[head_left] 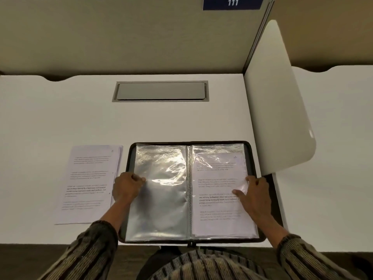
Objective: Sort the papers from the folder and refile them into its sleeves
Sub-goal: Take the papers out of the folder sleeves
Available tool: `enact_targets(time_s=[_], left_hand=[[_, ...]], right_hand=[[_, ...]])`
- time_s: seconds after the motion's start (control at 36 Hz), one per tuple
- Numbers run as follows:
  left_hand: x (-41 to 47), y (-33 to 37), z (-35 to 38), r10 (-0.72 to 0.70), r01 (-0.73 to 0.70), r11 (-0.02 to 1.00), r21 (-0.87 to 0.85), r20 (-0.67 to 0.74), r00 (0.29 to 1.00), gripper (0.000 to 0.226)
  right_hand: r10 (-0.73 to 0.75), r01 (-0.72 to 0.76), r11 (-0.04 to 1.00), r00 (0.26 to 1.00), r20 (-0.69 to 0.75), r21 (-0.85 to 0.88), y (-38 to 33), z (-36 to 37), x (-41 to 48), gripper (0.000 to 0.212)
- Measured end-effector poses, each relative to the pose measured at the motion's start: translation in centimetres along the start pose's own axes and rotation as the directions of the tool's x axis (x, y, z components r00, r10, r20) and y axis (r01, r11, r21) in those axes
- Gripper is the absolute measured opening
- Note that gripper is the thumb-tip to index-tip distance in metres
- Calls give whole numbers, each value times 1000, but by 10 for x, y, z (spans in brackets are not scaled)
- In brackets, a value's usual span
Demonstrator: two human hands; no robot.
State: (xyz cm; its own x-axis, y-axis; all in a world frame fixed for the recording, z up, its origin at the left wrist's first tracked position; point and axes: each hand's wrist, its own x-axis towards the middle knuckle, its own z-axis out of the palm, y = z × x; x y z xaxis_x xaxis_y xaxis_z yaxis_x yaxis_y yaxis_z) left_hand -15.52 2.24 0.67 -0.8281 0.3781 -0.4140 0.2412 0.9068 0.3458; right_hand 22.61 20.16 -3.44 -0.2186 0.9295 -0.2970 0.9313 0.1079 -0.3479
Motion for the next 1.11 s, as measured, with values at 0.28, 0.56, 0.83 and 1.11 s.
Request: enact_targets(time_s=[0.28, 0.56, 0.83, 1.11], left_hand=[[20, -1, 9, -58, 55, 988, 142, 15, 998, 42], [13, 3, 8, -17, 27, 968, 251, -44, 999, 70], [-13, 26, 10, 144, -83, 907, 413, -118, 983, 78], [-68, 90, 52, 404, -410, 911, 47, 104, 909, 23]], right_hand=[[147, -145, 987, 989, -21, 63, -16, -7, 1, 76], [84, -93, 994, 988, -126, -65, -23, 2, -7, 68], [67, -70, 997, 983, -170, -13, -22, 1, -14, 51], [83, -48, 990, 959, -271, 133, -11, -6, -7, 12]])
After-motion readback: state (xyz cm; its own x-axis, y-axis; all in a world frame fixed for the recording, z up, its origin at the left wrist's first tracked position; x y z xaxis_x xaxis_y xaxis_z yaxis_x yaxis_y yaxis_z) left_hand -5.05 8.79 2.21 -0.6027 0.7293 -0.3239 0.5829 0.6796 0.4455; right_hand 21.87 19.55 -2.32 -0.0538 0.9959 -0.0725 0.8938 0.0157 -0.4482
